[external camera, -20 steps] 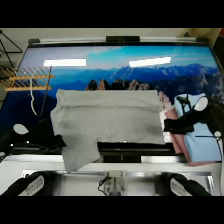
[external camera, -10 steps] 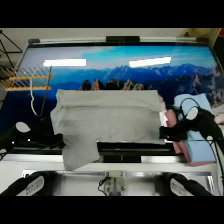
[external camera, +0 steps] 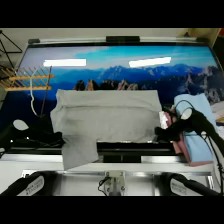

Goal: Fold the shirts.

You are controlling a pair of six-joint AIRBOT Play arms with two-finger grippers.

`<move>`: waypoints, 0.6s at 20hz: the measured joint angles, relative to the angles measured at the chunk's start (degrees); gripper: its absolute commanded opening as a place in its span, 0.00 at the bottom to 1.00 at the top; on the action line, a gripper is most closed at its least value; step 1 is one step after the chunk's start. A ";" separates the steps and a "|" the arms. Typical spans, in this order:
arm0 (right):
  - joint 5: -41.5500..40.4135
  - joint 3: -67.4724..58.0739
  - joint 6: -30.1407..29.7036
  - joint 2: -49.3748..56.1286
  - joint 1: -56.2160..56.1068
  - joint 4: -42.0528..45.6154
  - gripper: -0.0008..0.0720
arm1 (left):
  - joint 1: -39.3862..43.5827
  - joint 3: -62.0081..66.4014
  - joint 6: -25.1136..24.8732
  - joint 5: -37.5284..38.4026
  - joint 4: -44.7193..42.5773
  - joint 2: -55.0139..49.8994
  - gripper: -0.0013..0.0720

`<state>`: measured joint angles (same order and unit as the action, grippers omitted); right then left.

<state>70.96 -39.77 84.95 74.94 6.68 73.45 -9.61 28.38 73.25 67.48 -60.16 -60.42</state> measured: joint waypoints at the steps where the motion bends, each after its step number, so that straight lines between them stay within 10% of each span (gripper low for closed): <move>1: -0.04 -0.35 -0.13 0.37 0.00 -0.31 0.09 | 0.00 0.52 -0.17 0.07 0.04 0.11 0.07; 12: -7.54 -28.11 -1.05 8.68 -0.07 -1.79 0.09 | 0.00 33.24 -1.03 0.85 -0.17 -11.65 0.07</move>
<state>63.42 -67.88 83.90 83.61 6.61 71.66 -9.61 61.63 72.23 68.34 -60.34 -72.07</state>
